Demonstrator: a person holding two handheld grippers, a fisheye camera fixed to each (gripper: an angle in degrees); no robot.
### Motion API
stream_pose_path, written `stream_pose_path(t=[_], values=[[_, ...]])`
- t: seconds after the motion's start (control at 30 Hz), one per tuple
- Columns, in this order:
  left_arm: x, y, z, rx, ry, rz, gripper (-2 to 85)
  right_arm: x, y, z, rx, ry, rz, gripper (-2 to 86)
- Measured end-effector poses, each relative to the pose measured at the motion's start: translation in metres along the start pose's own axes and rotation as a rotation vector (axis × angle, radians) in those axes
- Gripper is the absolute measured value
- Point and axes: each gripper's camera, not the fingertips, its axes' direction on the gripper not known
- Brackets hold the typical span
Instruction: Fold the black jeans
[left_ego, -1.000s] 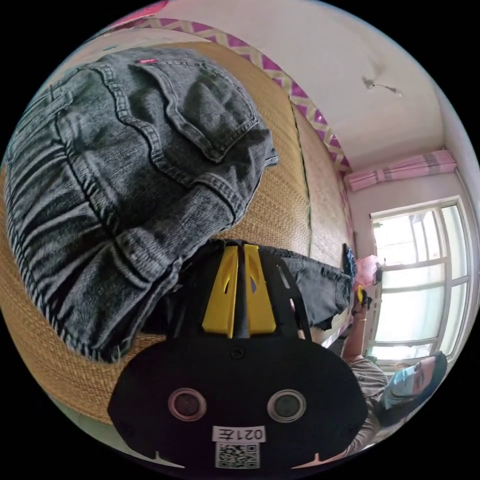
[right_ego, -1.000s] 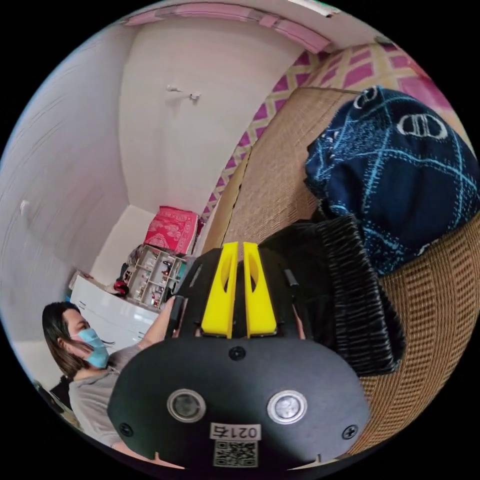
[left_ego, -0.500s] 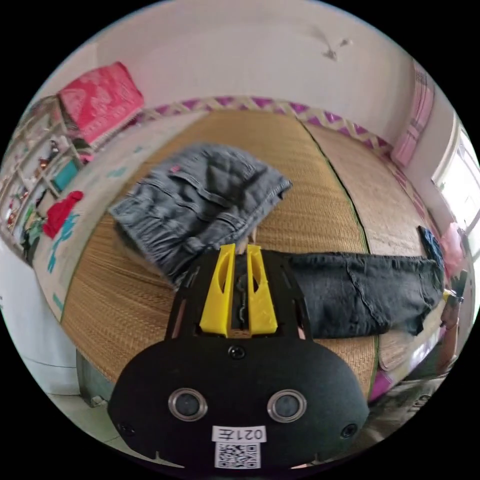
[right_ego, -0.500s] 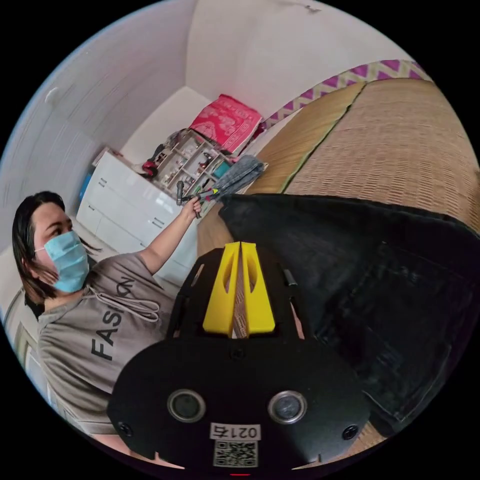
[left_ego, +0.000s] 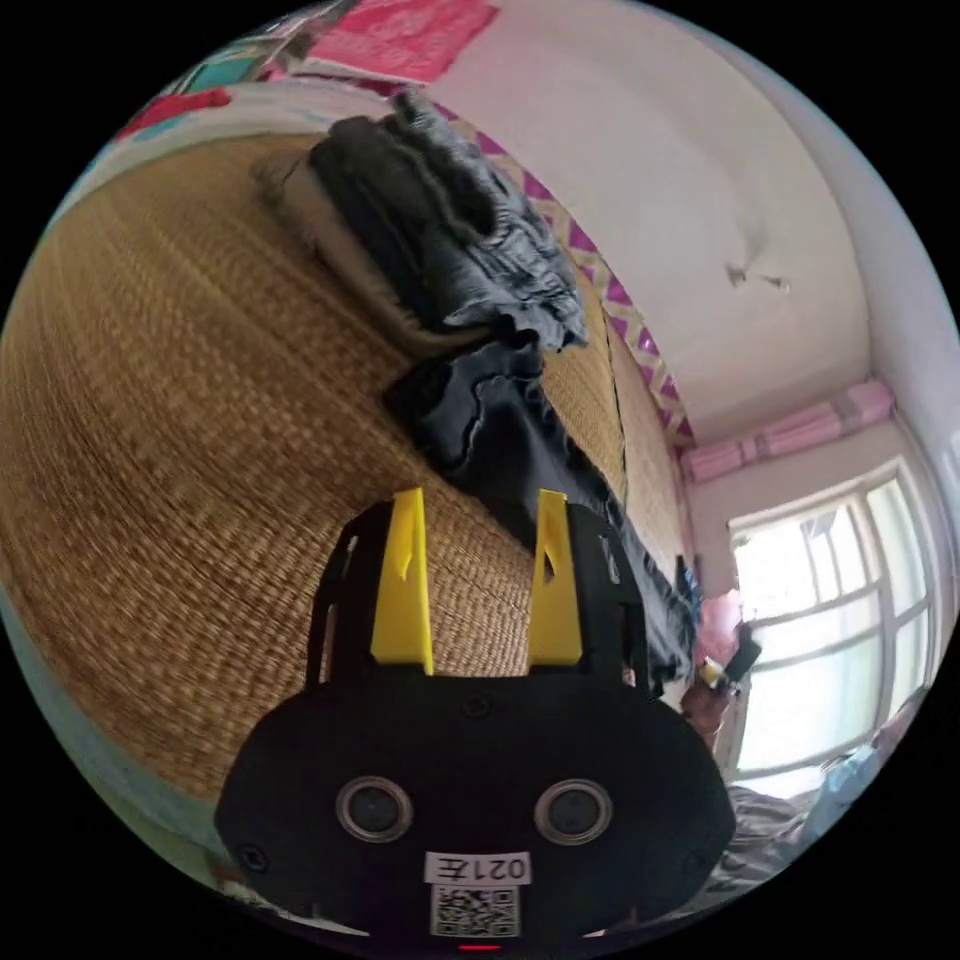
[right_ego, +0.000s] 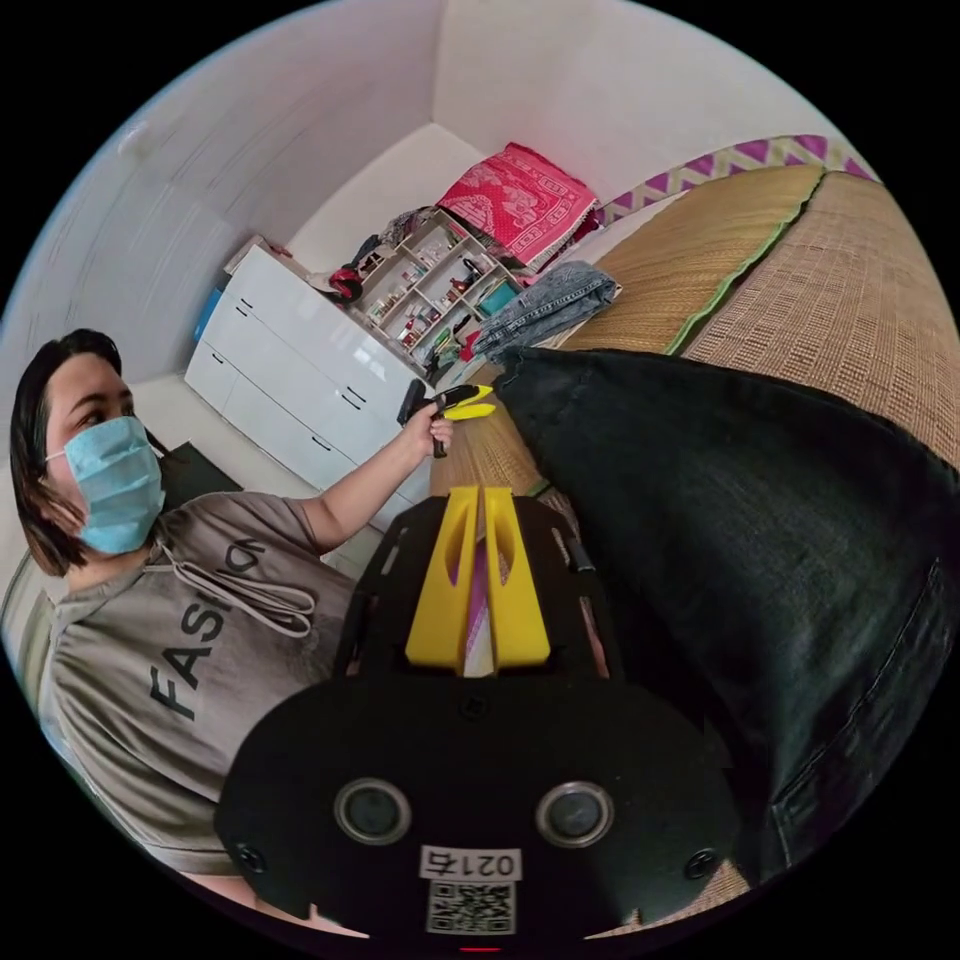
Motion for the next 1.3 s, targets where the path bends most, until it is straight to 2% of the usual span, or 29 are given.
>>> stream_pose_path(t=[0.1,0.27,0.37,0.57,0.67,0.77,0.83,0.87,0.93,0.97,1.03,1.13,1.3], values=[[0.0,-0.017,-0.027,0.107,-0.066,0.004,12.1,-0.011,0.019,-0.023,0.034,-0.004,0.023,-0.3],[0.025,-0.062,-0.044,0.088,-0.09,0.1,10.6,-0.024,0.071,-0.079,0.103,0.068,0.089,-0.5],[0.049,-0.088,-0.051,0.047,-0.101,0.119,6.5,-0.019,0.105,-0.109,0.146,0.099,0.148,-0.5],[0.095,-0.11,-0.116,0.106,0.107,0.043,4.0,-0.009,0.178,-0.188,0.266,0.123,0.269,-0.5],[0.177,-0.118,-0.16,0.12,0.107,0.145,4.0,-0.018,0.209,-0.233,0.315,0.168,0.289,-0.5],[0.294,-0.123,-0.202,0.124,0.06,0.292,4.0,-0.026,0.236,-0.275,0.36,0.181,0.295,-0.6],[0.411,-0.116,-0.225,0.122,0.024,0.453,4.1,-0.03,0.25,-0.296,0.377,0.182,0.294,-0.6],[0.443,-0.111,-0.229,0.124,0.01,0.5,4.2,-0.032,0.259,-0.308,0.383,0.183,0.292,-0.6],[0.578,-0.077,-0.226,0.119,-0.055,0.714,4.3,-0.032,0.272,-0.326,0.392,0.181,0.291,-0.5],[0.612,-0.066,-0.22,0.109,-0.075,0.772,4.4,-0.032,0.281,-0.336,0.398,0.179,0.291,-0.5],[0.732,-0.011,-0.182,0.092,-0.158,0.937,4.6,-0.03,0.296,-0.352,0.413,0.17,0.297,-0.6],[0.842,0.061,-0.099,0.052,-0.239,1.046,4.9,-0.026,0.32,-0.377,0.449,0.137,0.304,-0.5],[0.922,0.152,0.079,-0.142,-0.435,1.103,4.7,-0.022,0.354,-0.412,0.468,0.105,0.319,-0.5]])
